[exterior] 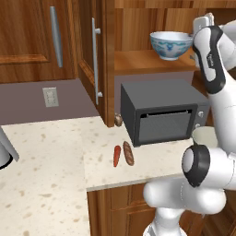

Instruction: Pick both bowls and place them on the counter. Then place the carrot in one bowl and place the baguette in the other bowl.

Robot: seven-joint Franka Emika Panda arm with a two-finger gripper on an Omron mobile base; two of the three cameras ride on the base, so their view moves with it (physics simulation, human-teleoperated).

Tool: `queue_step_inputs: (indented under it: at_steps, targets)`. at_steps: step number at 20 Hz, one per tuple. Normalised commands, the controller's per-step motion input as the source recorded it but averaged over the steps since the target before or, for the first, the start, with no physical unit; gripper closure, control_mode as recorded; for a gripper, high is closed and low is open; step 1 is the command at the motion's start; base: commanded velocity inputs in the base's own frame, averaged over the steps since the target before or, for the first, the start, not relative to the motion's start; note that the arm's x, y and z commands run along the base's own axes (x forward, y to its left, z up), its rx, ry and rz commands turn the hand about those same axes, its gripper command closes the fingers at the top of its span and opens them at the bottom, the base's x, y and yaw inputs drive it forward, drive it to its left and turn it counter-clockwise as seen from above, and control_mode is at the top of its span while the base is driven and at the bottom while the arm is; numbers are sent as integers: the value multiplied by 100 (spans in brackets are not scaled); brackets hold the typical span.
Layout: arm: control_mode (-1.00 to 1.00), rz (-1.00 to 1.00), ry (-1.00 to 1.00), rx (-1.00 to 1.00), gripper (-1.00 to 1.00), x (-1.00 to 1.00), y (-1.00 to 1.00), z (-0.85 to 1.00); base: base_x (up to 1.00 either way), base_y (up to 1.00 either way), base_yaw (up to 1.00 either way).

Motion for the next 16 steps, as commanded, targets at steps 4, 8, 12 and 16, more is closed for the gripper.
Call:
queue_step_inputs:
  at_steps: [4, 8, 12, 16]
  targets:
    - [-100, 0, 8, 0, -100, 44, -16, -1, 0, 0, 0]
    - [-100, 0, 7, 0, -100, 43, -18, 0, 0, 0, 0]
    - [-100, 0, 8, 1, -100, 41, -12, -5, 0, 0, 0]
    - [-100, 1, 13, 2, -100, 37, -12, -13, 0, 0, 0]
